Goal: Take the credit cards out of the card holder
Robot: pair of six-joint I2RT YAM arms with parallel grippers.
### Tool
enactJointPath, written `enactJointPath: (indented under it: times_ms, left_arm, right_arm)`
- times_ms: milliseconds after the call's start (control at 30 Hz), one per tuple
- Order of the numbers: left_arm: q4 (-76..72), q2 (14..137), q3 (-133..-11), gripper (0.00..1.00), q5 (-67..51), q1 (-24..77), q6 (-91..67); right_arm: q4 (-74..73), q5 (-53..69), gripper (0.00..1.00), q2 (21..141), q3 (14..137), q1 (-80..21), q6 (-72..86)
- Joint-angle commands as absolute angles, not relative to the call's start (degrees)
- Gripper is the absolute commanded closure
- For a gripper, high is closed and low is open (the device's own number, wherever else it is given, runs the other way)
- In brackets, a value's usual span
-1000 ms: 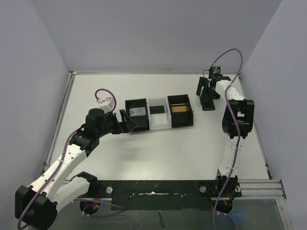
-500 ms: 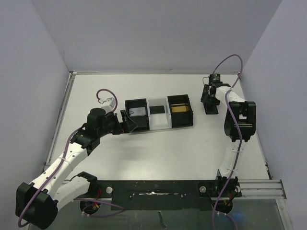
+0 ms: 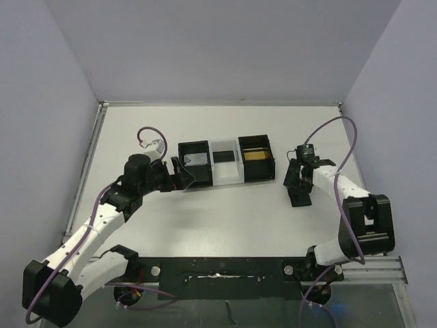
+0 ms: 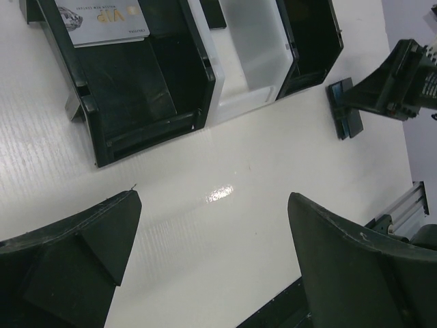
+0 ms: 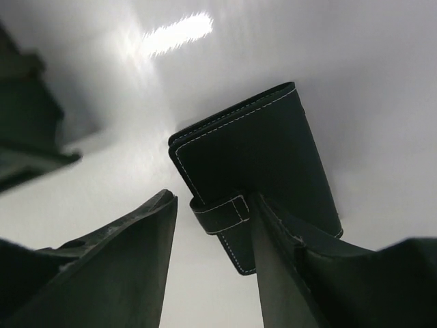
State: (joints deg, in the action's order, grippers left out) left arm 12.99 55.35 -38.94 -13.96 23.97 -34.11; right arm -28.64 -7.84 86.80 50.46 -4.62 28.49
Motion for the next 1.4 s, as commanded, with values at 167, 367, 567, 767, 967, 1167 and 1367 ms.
enactJointPath:
  times_ms: [167,367,567,767,967,1167,1367]
  left_arm:
    - [8.3,57.4,-41.9,0.12,-16.6,24.3,-34.5]
    - [9.0,57.5,-41.9,0.13,-17.2,24.3,-35.0]
    - [9.7,54.6,-40.0,0.13,-15.5,24.2,-35.6]
    - [10.9,52.8,-39.6,0.13,-14.3,24.2,-35.1]
    - [11.2,53.7,-40.0,0.13,-14.5,24.2,-34.7]
    - [10.2,54.0,-39.8,0.13,-15.1,24.2,-34.5]
    - [9.2,54.2,-39.6,0.13,-15.3,24.2,-34.6]
  right_arm:
    - [-38.9,-11.9,0.43,75.1,50.2,-8.5,32.3]
    - [-38.9,-10.5,0.45,79.5,53.1,-11.2,27.4]
    - [-40.3,-15.9,0.44,85.8,55.5,-18.1,27.8]
    - [-41.9,-23.7,0.5,90.2,57.1,-20.5,28.8]
    - [-41.9,-24.3,0.64,91.1,57.7,-21.5,29.6]
    - [-41.6,-23.1,0.89,87.4,57.5,-22.4,30.4]
    - [-42.1,-18.4,1.0,82.8,57.3,-24.0,32.4]
